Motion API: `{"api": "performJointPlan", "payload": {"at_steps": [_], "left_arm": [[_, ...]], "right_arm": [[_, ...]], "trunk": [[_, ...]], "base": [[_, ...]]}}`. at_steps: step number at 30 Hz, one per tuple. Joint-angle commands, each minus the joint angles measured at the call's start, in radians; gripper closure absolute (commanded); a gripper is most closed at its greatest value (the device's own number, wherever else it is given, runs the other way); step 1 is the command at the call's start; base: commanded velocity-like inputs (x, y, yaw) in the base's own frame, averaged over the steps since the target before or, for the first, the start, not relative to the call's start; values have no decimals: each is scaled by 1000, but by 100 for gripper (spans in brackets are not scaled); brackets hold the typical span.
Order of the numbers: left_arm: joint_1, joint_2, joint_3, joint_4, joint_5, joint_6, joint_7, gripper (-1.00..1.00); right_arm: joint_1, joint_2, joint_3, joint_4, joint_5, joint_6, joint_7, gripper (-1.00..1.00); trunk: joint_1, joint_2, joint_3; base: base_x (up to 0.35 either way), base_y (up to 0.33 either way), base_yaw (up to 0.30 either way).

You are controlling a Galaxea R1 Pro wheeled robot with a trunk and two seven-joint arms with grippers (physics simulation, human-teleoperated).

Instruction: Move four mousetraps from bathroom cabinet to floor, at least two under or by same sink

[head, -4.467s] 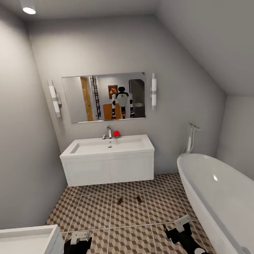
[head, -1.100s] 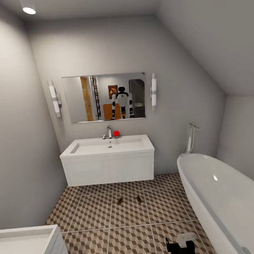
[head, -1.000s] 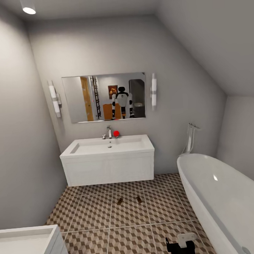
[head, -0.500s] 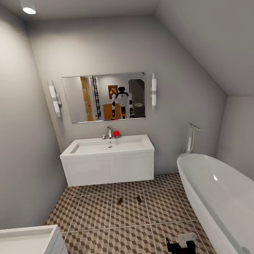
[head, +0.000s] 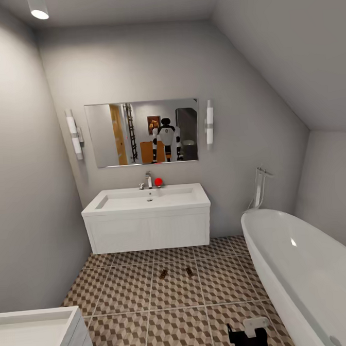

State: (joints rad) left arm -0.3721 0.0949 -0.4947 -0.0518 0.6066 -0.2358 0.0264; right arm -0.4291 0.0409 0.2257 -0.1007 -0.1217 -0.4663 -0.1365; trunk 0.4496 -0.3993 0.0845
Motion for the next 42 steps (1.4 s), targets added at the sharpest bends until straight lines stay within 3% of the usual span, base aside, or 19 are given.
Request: {"api": "performJointPlan", "payload": {"at_steps": [1,42], "left_arm": [[0,0,-8,0,6,-2,3,-100],[0,-1,-10,4,6,-2,3,-100]], "right_arm": [[0,0,9,1,-10,-3,-3,-100],[0,0,9,1,-10,-3,-5,-100]], "trunk": [[0,-1,-1],[0,-1,-62]], "base": [[0,0,0],[0,0,0]]}}
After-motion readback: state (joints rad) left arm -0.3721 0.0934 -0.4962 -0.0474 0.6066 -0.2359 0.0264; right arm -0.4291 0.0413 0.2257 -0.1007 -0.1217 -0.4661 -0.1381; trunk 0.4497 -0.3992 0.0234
